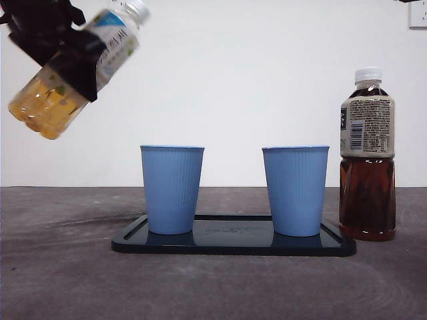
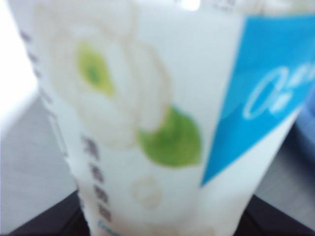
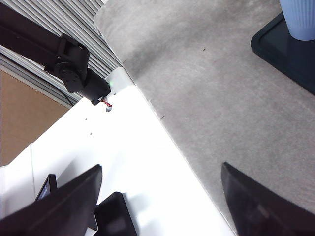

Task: Pour the drink into the cup

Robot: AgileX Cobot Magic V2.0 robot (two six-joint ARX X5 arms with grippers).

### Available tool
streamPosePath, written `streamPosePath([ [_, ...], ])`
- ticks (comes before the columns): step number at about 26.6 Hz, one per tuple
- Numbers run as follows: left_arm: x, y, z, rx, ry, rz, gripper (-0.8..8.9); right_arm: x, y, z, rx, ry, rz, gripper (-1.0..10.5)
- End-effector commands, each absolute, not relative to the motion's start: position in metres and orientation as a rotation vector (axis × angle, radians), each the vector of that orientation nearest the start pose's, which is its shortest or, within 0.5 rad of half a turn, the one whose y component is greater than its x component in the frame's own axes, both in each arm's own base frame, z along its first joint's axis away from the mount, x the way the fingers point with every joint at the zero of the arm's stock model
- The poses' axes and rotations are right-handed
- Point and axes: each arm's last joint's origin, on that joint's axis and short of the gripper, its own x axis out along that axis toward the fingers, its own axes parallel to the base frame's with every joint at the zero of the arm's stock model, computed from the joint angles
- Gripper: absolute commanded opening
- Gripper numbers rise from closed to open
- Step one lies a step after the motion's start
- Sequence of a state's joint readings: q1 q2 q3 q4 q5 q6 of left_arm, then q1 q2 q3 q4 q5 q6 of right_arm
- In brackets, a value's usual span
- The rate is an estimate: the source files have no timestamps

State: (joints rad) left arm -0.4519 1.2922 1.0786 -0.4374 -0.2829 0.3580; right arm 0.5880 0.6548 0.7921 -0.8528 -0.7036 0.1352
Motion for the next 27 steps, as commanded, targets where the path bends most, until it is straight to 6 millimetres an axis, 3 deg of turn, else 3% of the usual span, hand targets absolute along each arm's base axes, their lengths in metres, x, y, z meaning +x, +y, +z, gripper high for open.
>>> streamPosePath([
  [1,0.255,-0.107,0.322,0.253,0.516,-0.249,2.08,0.083,0.079,0.303,0.146,0.827,1.188,3.8],
  [6,0.253,-0.100,0.308,0.090,0.456,-0.256,2.08,0.084,0.079,0.303,0.146,0.826,1.187,3.8],
  [14,0.247,-0.097,0.257,-0.051,0.348,-0.241,2.07,0.084,0.079,0.303,0.151,0.829,1.185,3.8],
  [27,0.258,-0.102,0.200,-0.089,0.317,-0.241,2.07,0.084,0.079,0.303,0.168,0.843,1.153,3.8],
])
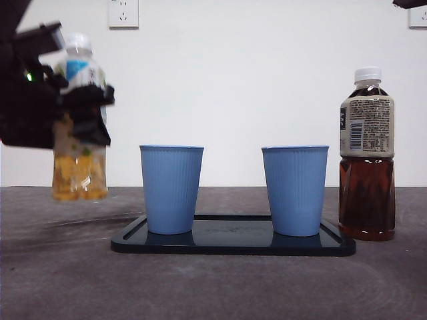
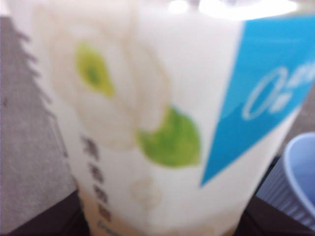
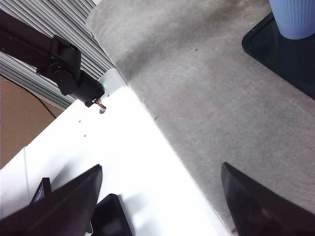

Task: Pour the drink into the cup

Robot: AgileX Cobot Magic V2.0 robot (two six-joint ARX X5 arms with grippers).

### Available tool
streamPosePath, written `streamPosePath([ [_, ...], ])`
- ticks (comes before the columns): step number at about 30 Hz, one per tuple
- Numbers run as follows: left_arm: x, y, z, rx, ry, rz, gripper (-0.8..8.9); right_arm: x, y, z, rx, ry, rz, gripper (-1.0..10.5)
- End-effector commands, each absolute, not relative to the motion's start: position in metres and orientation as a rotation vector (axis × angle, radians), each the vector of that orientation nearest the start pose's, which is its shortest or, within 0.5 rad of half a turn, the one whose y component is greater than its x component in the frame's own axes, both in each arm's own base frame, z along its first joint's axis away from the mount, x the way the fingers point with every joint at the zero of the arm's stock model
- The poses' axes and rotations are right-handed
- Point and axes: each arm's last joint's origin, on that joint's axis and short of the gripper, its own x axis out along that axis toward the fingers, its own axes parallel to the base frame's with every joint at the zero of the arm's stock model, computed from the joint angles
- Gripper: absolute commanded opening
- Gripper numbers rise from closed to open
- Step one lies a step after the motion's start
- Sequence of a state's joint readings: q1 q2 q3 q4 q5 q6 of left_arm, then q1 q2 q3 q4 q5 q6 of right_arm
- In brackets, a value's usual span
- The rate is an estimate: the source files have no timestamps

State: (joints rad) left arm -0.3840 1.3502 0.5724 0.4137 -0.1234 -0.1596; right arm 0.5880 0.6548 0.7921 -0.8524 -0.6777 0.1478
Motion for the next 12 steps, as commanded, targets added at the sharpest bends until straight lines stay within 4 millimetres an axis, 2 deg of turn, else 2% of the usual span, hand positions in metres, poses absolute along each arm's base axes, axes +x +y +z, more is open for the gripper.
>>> streamPosePath([
  [1,0.259,-0.102,0.197,-0.087,0.317,-0.241,2.06,0.084,0.079,0.303,0.172,0.847,1.151,3.8],
  [12,0.272,-0.108,0.173,-0.056,0.330,-0.245,2.03,0.084,0.079,0.303,0.176,0.848,1.150,3.8],
])
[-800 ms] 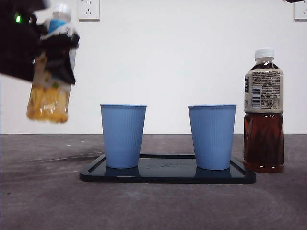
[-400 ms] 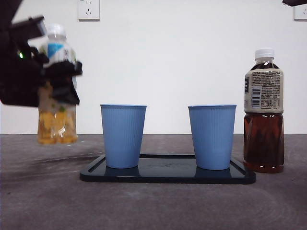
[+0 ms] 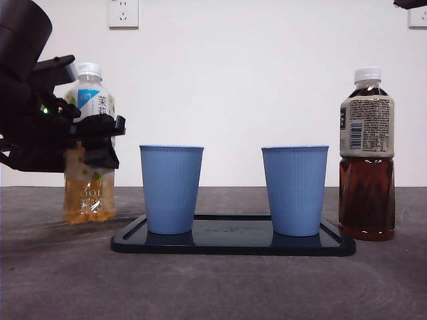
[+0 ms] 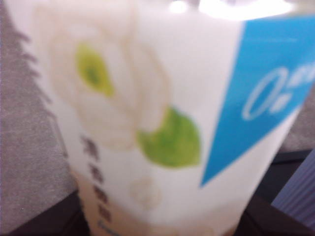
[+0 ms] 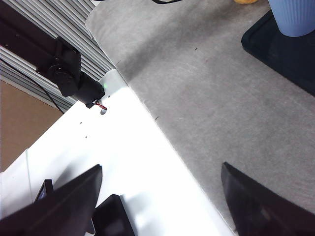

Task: Pour the drink into the cup

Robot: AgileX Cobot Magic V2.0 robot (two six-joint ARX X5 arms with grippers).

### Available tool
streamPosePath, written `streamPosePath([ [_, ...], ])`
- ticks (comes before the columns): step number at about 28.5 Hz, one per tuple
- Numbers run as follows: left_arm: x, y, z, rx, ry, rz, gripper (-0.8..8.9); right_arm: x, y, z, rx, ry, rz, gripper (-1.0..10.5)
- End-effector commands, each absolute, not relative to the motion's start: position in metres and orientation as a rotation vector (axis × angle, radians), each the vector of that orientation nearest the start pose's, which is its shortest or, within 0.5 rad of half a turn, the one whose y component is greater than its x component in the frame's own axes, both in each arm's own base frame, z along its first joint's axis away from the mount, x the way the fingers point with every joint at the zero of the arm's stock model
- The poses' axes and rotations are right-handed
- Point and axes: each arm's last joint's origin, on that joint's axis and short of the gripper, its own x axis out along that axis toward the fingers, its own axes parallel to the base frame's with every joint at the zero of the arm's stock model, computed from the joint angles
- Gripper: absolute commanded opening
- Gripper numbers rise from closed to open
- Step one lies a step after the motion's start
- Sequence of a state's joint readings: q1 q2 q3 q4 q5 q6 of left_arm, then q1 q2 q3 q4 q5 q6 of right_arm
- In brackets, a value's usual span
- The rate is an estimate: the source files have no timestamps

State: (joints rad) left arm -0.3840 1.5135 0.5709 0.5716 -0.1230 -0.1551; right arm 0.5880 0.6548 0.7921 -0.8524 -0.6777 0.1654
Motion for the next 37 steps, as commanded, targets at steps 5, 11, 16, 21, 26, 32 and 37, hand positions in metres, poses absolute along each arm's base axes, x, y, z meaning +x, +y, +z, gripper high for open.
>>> streamPosePath([
  [5,0.275,-0.109,0.163,-0.041,0.351,-0.245,2.03,0.084,0.079,0.303,0.182,0.853,1.147,3.8],
  [11,0.277,-0.109,0.159,-0.037,0.361,-0.244,2.05,0.084,0.079,0.303,0.191,0.859,1.143,3.8],
  [16,0.276,-0.110,0.158,-0.034,0.373,-0.244,2.48,0.084,0.079,0.303,0.191,0.859,1.144,3.8],
  [21,0.274,-0.110,0.155,-0.022,0.413,-0.246,3.84,0.084,0.079,0.303,0.187,0.854,1.145,3.8],
  [26,0.271,-0.111,0.155,-0.013,0.440,-0.249,3.85,0.085,0.079,0.304,0.186,0.841,1.149,3.8],
  [32,0.268,-0.109,0.160,-0.009,0.455,-0.248,4.69,0.085,0.079,0.304,0.179,0.835,1.152,3.8],
  [37,0.261,-0.107,0.165,0.001,0.497,-0.244,4.70,0.085,0.079,0.304,0.165,0.824,1.150,3.8],
])
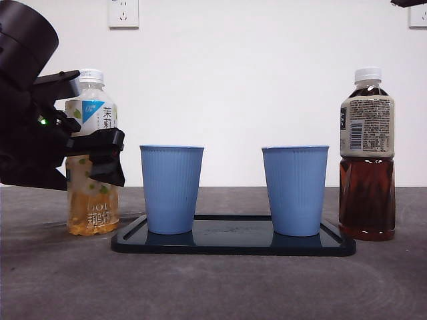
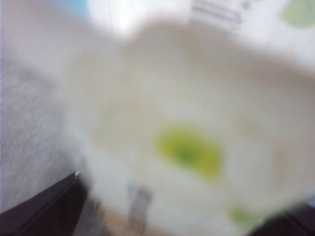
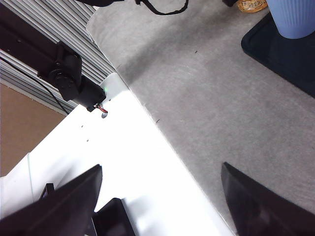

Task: Pour the drink into the cup

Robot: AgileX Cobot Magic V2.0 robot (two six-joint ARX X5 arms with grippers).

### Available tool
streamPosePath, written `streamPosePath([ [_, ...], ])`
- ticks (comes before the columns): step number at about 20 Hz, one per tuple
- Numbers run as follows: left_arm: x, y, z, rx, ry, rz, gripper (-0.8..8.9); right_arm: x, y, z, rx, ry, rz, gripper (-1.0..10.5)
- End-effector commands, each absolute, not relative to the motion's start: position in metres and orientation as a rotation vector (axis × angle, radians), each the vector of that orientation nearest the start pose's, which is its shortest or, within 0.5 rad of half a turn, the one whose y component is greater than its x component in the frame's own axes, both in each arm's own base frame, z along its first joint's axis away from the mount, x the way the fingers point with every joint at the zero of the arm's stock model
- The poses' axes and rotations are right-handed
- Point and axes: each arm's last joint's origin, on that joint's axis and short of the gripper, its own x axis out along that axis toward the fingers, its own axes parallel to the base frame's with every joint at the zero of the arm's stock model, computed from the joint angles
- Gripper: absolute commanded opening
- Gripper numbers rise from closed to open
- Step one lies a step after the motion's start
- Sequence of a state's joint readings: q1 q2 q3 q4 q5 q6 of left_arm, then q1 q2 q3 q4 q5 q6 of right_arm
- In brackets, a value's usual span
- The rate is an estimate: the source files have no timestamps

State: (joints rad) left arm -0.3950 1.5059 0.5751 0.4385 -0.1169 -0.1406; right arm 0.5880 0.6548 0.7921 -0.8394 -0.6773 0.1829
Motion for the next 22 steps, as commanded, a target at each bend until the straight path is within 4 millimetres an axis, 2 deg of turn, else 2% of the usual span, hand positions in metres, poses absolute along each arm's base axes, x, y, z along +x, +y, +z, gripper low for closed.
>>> streamPosePath([
  [1,0.259,-0.106,0.167,0.004,0.506,-0.243,4.69,0.085,0.079,0.304,0.156,0.819,1.139,3.8],
  [5,0.249,-0.101,0.181,-0.003,0.525,-0.238,4.69,0.088,0.078,0.304,0.111,0.786,1.065,3.8],
  [11,0.226,-0.092,0.212,-0.021,0.494,-0.241,4.69,0.094,0.078,0.307,0.075,0.710,0.952,3.8],
  [17,0.191,-0.083,0.238,-0.037,0.503,-0.269,4.67,0.099,0.075,0.308,0.026,0.654,0.763,3.8],
  [22,0.154,-0.075,0.256,-0.079,0.523,-0.410,4.27,0.103,0.071,0.307,-0.029,0.621,0.569,3.8],
])
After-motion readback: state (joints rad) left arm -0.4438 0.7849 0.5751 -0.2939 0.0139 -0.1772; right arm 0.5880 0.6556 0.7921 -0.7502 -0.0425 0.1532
